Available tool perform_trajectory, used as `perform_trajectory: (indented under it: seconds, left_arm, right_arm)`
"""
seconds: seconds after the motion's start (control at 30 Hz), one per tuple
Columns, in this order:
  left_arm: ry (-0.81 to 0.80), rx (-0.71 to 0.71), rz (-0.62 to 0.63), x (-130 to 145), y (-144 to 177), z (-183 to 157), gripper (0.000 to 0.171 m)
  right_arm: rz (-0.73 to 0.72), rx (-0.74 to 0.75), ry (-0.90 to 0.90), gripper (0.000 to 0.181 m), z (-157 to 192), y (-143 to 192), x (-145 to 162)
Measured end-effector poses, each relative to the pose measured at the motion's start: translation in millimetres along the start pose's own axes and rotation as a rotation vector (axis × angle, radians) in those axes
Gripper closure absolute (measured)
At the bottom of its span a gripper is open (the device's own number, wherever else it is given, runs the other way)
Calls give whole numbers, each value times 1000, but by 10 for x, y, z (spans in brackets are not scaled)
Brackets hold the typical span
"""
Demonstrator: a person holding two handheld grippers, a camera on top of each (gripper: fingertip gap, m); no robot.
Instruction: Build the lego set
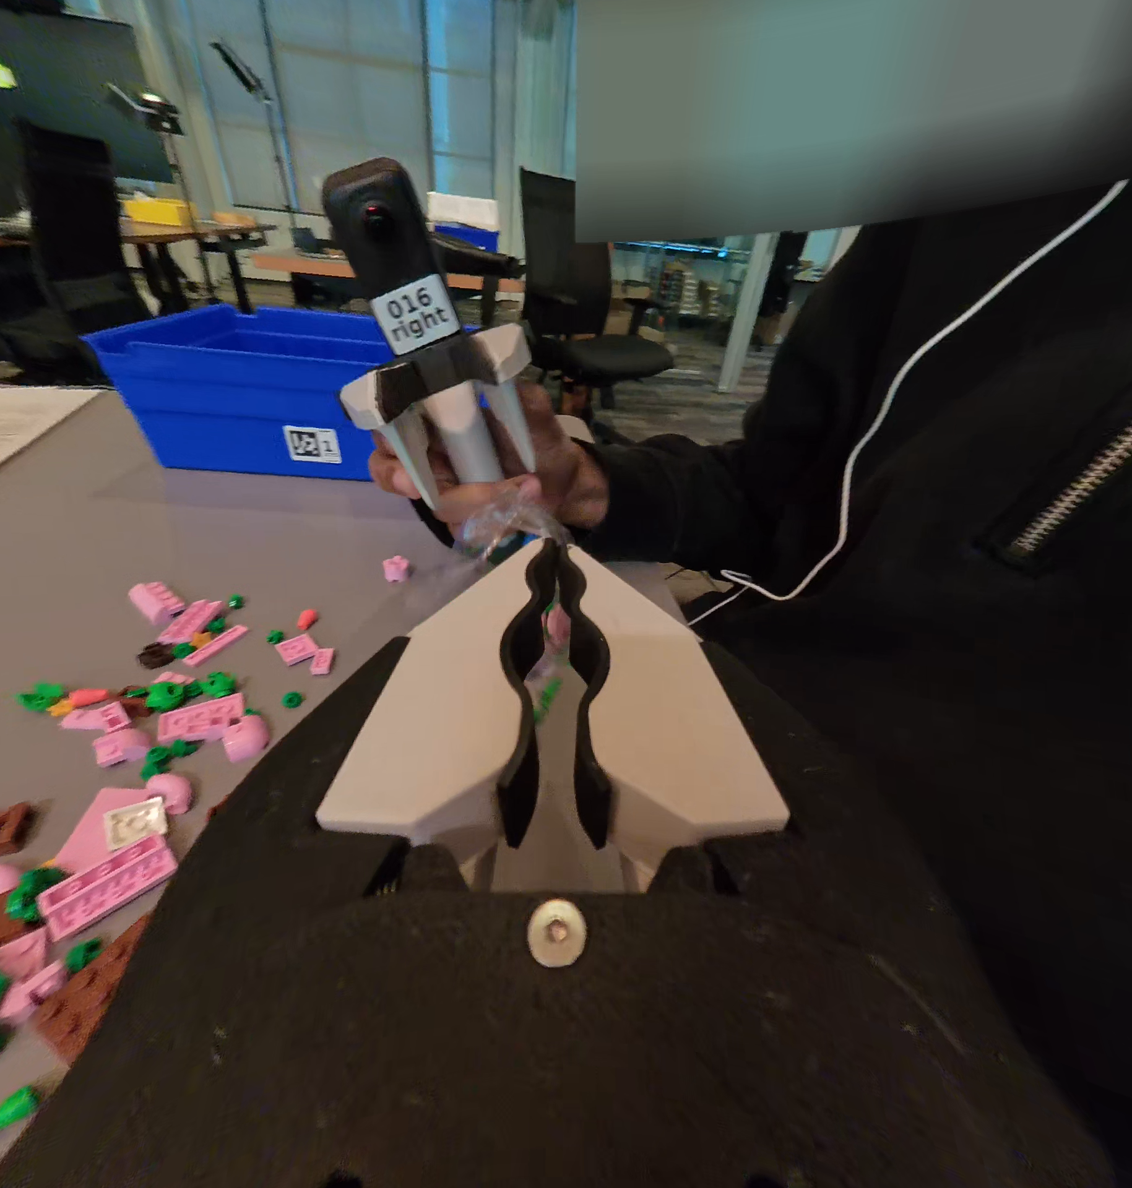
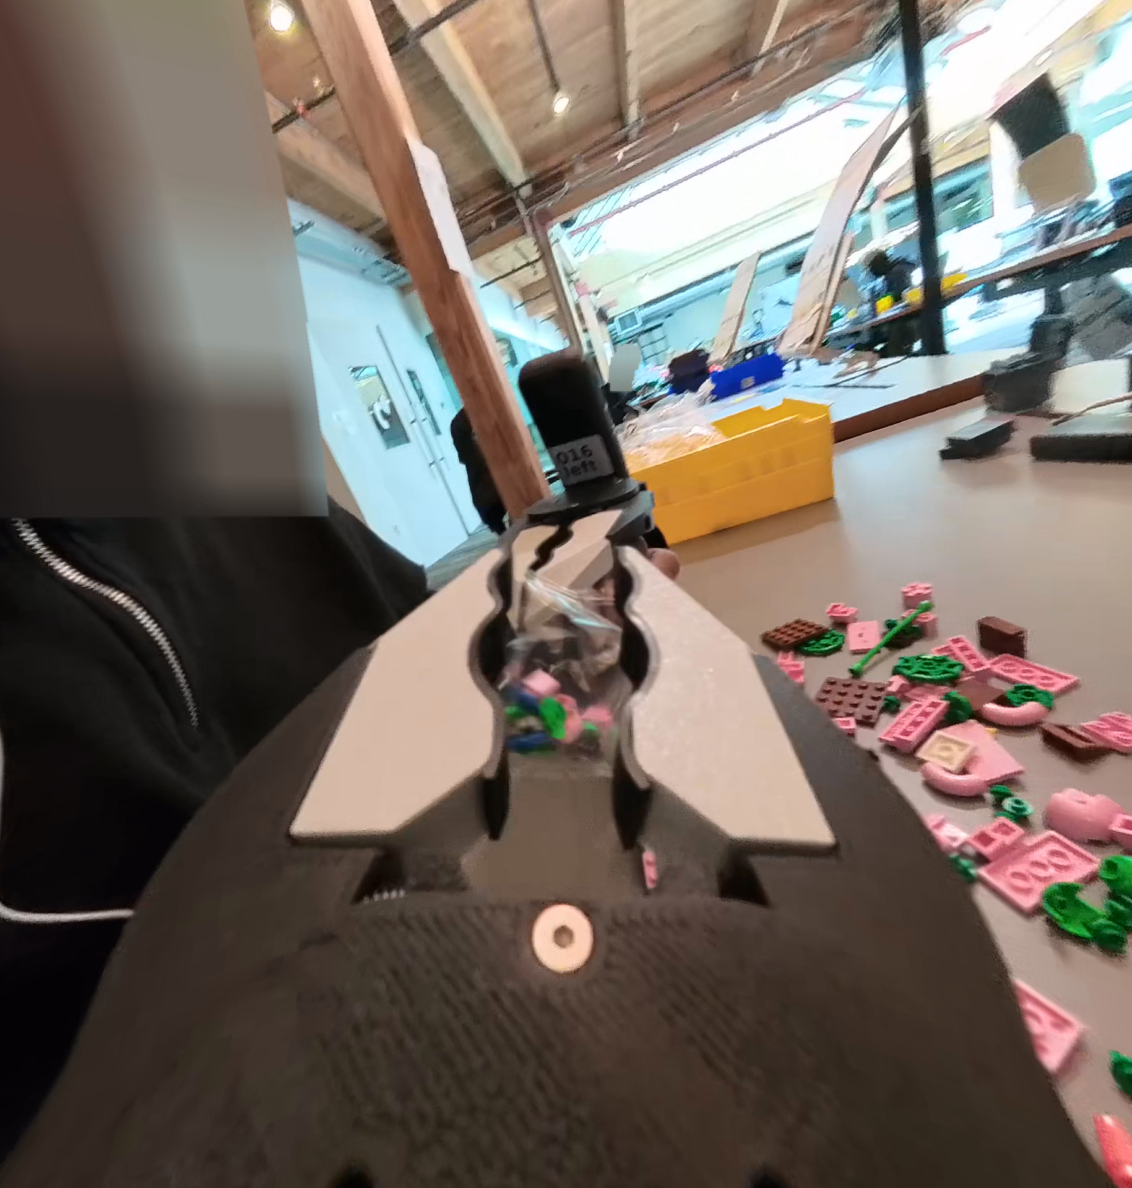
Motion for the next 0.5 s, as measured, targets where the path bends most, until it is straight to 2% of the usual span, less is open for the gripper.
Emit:
perform_trajectory:
  seconds: [0.07, 0.3, 0.4, 0.5]
  left_arm:
    - [-24, -59, 9, 2, 13, 75, 171]
    - [-72, -118, 43, 45, 7, 136, 171]
    - [-76, -125, 40, 39, 13, 144, 171]
    - [-75, -118, 43, 47, 10, 135, 171]
  right_arm:
    - [-5, 20, 19, 142, -19, -3, -7]
    - [162, 51, 70, 140, -53, -118, 292]
    - [213, 75, 103, 144, -87, -124, 369]
    - [219, 82, 141, 157, -87, -125, 369]
Point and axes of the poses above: each gripper's, where its closed fingertips meet, y back along the fingers, x out of its underside, z = x × y across the jaws, the point moved 2 cm from there along y, back along the fingers, and after that the axes turned 8 degrees about -z, right-handed, at the moved point
